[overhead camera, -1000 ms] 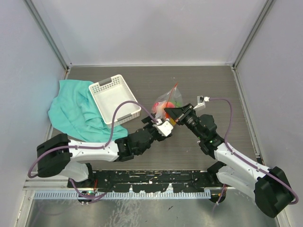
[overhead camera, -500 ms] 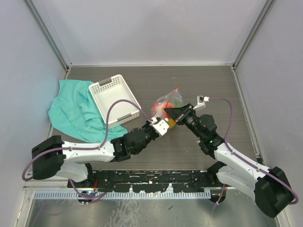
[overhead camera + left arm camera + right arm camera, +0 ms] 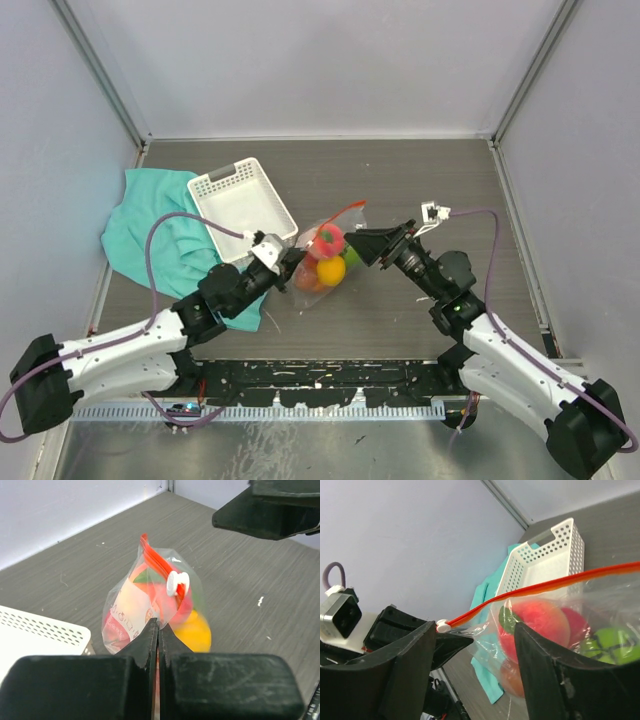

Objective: Open the zip-top bag and remove the fake food
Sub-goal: Pick up the zipper food storage bag at the center of the board.

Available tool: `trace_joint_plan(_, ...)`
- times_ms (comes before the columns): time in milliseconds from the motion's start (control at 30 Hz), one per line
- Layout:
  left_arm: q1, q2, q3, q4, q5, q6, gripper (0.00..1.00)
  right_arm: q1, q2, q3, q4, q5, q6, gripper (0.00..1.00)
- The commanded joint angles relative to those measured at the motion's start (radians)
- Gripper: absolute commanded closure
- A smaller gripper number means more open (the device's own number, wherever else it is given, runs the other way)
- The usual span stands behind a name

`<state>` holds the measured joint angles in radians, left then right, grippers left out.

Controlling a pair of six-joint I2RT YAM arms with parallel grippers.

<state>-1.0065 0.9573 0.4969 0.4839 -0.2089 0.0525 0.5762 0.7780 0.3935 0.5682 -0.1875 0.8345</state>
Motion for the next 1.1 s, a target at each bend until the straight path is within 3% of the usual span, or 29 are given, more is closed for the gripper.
trace_joint_plan(0, 0.051, -0.148, -0.035, -0.032, 0.104, -0.135, 1.0, 0.005, -0.051, 0.015, 0.043, -0.024, -0.124, 0.28)
trace_joint_plan(300, 0.063, -0.34, -0.118, -0.145, 0.106, -0.21, 1.0, 0.002, -0.075, -0.002, -0.069, 0.085, -0.183, 0.18)
trace_joint_plan(500, 0.064, -0.422, -0.167, -0.182, 0.082, -0.239, 1.0, -0.012, -0.001, -0.034, -0.069, 0.091, -0.154, 0.17)
trace_joint_plan(1067, 0.063, -0.511, -0.224, -0.209, 0.046, -0.303, 1.0, -0.081, 0.262, -0.1, 0.157, -0.092, -0.032, 0.2)
